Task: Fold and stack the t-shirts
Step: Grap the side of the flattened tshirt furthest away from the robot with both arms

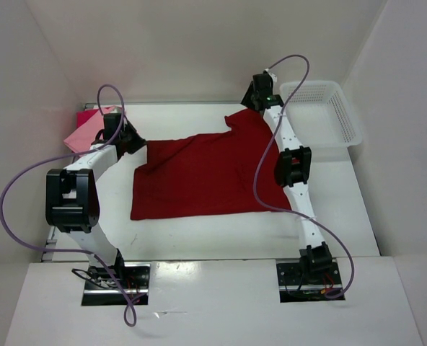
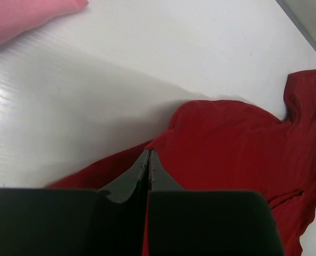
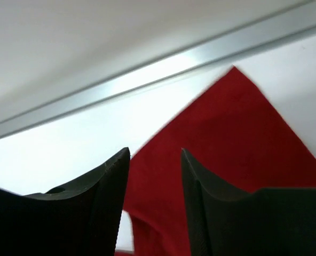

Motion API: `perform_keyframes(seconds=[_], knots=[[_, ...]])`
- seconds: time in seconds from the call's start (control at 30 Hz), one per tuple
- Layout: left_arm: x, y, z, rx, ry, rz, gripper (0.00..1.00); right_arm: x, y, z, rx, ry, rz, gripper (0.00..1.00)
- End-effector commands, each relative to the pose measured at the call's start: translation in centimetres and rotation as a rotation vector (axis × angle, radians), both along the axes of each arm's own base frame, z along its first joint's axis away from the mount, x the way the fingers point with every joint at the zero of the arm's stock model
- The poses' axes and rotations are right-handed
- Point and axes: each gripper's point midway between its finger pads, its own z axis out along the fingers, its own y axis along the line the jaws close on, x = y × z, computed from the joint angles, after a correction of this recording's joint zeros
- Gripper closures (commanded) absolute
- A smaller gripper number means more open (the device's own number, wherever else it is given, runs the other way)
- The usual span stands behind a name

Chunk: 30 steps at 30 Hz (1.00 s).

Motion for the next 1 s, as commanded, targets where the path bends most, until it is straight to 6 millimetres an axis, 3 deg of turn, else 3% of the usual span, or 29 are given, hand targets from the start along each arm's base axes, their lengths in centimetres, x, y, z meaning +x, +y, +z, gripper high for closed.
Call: perform_keyframes(seconds=[0.0, 0.13, 0.33, 0.43, 0.63, 0.7, 0.97], knots=[[0.2, -0.4, 2.0, -0.010, -0.053, -0.019, 1.00, -0.3, -2.8, -0.9, -0.091, 0.031, -0.079, 0.50], [-0.2, -1.3, 1.7, -0.033, -0.043, -0.040, 1.00, 0.7, -4.2, 0.0, -0.157, -0.026, -0.123, 0.45], [-0.5, -1.7, 1.0, -0.053, -0.024, -0.050, 1.00, 1.8, -6.7, -1.7, -0.219, -0.046, -0.192, 0.41], [-0.5, -1.7, 0.6, -0.054, -0.014, -0.049, 1.00, 1.8, -7.5, -3.2, -0.225, -0.024, -0.200, 0.40], [-0.6, -1.7, 0.5, -0.054, -0.005, -0.049, 1.00, 1.9, -8.7, -3.2, -0.210, -0.023, -0.229, 0.40], [-0.8, -1.7, 0.3, -0.054, 0.004, -0.049, 1.00, 1.3, -8.8, -4.6, -0.222, 0.022, -0.224, 0.40], [-1.5, -1.6, 0.0, -0.053, 0.011, -0.046, 1.00, 0.5, -10.8, -5.7, -0.198, 0.081, -0.234, 0.43]])
